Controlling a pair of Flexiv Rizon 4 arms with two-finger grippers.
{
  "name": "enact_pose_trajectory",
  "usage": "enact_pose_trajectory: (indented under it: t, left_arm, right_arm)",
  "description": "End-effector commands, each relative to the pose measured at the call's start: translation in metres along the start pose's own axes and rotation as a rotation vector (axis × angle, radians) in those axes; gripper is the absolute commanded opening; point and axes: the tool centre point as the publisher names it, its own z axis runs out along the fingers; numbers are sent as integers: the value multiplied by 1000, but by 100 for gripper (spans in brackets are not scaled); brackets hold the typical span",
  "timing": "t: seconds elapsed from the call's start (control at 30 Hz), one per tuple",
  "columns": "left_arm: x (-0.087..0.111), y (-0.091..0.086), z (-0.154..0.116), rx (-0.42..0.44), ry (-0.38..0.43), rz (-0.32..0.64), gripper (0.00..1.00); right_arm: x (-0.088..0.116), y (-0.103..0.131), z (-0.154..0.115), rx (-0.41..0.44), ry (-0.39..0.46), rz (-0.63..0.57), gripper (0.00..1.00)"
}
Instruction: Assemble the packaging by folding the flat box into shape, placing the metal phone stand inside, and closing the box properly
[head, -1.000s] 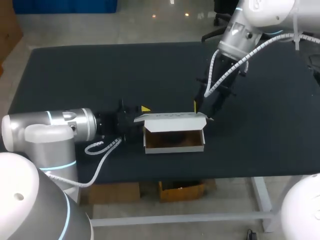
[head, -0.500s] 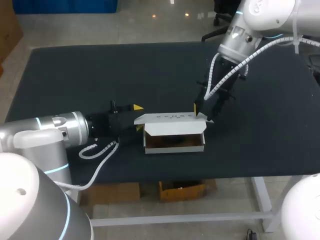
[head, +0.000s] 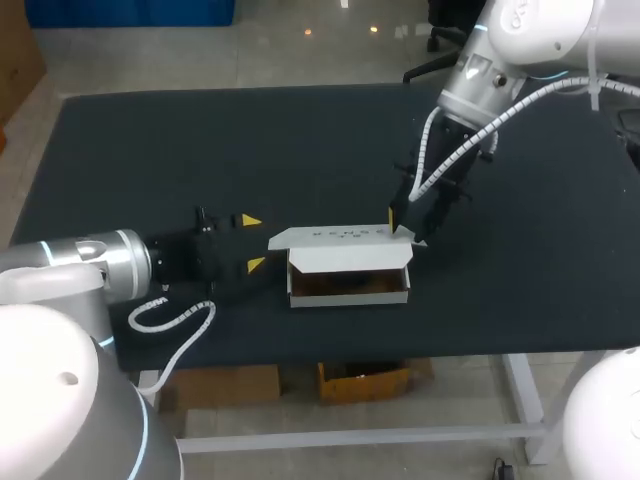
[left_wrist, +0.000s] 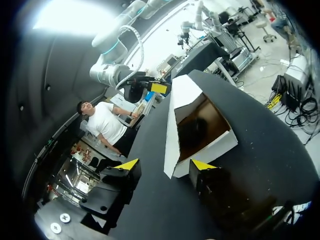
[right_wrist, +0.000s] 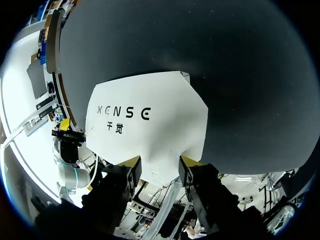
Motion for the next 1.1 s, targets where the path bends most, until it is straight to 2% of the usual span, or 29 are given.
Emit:
enact_pose_trajectory:
  t: [0.03,0.1,0.17,0.2,0.23,0.4,0.53,0.73,0.8,0.83,0.87,0.9,1.1]
  left_arm:
    - [-8,-8,-22,-53,9,-22,60]
    - [-13,-9,-28,-78,19,-41,68]
    - [-19,-11,-34,-121,32,-78,86]
    - [-22,-12,-37,-116,33,-99,95]
    - [-26,-13,-40,-130,33,-134,100]
    - [-43,-19,-46,-181,42,-275,100]
    - [-53,-23,-44,-234,76,-433,100]
    - [-61,-27,-32,-346,143,-648,100]
    - [-62,-29,-28,-363,146,-690,100]
    - [-63,-30,-27,-403,121,-674,100]
    - [-65,-32,-26,-494,38,-585,100]
    - [-65,-36,-26,-559,-50,-432,100]
    - [-65,-36,-26,-559,-50,-432,100]
  right_arm:
    - [-2,-2,3,-10,2,1,46]
    - [-3,-3,4,-11,3,2,46]
    - [-3,-3,6,-11,4,5,46]
    - [-4,-2,6,-11,5,6,46]
    - [-4,-2,7,-12,7,8,45]
    - [-7,-1,10,-22,17,13,45]
    - [-9,-1,11,-30,24,16,45]
    - [-11,-1,13,-43,28,24,45]
    - [-11,-1,13,-46,29,25,45]
    - [-12,-2,13,-47,29,27,45]
    - [-12,-2,13,-48,29,28,45]
    - [-12,-2,14,-49,29,28,45]
    - [-12,0,14,-57,31,26,44]
